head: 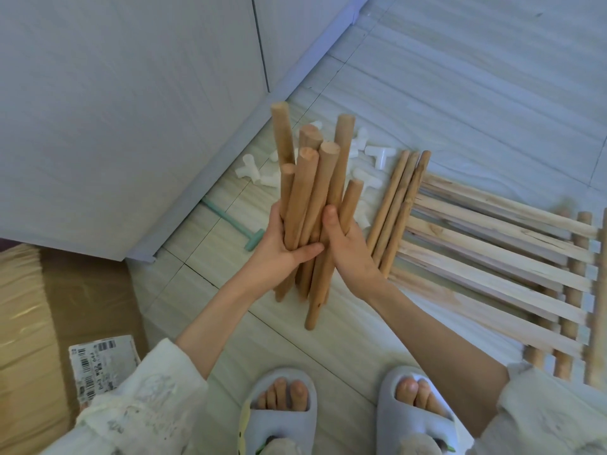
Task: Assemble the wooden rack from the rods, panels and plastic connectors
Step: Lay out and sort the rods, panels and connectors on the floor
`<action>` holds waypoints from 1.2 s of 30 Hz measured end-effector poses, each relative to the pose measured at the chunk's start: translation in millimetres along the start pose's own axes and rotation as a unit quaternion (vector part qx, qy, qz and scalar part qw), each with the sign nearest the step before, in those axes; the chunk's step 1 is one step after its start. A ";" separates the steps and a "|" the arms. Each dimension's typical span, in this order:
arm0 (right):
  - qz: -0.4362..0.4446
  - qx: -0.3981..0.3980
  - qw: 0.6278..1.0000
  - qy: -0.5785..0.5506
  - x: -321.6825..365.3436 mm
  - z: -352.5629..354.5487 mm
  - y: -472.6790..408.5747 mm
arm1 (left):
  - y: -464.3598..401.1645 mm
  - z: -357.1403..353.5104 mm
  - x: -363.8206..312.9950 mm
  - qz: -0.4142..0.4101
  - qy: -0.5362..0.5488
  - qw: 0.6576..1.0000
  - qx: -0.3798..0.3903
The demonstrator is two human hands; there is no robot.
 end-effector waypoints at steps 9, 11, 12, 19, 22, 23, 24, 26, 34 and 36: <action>-0.029 -0.006 0.998 -0.046 -0.3 -0.8 -5.8 | 1.1 -2.5 7.8 -0.006 -0.014 1.000 -0.023; -0.014 -0.012 0.999 -0.041 1.7 -0.9 -5.0 | 1.9 -3.8 9.4 -0.014 -0.023 0.999 -0.033; 0.000 -0.016 0.999 -0.029 5.1 -1.0 -5.0 | 2.3 -3.0 9.5 -0.019 -0.030 0.999 -0.041; 0.064 -0.036 0.994 0.080 23.8 -4.8 -7.5 | 1.7 10.7 2.9 -0.038 -0.058 0.993 -0.091; 0.062 0.008 0.993 0.103 17.2 0.2 -3.1 | 7.9 10.0 10.8 -0.026 -0.067 0.994 -0.081; 0.061 0.026 0.991 0.114 11.1 1.9 -0.4 | 11.6 8.5 14.4 -0.017 -0.068 0.995 -0.075; 0.058 0.041 0.990 0.121 3.4 3.3 1.9 | 14.7 6.6 16.9 -0.007 -0.069 0.995 -0.068; 0.054 0.057 0.989 0.126 -9.4 5.1 3.3 | 15.2 3.0 19.4 0.003 -0.068 0.996 -0.052; 0.018 0.024 0.998 0.055 -14.9 5.1 -18.4 | -10.1 -1.5 9.4 -0.031 -0.052 0.998 -0.034; -0.004 0.014 0.999 0.032 -13.8 6.1 -20.7 | -15.0 -3.8 7.1 -0.032 -0.051 0.998 -0.029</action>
Point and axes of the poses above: each hand's wrist, its own y-axis away from the middle knuckle, its own z-axis out of the back of the hand, x = y × z, the point moved 5 cm from there along -y, towards the middle knuckle, and after that the axes turned 11 degrees about -z, right-handed, at the moved point
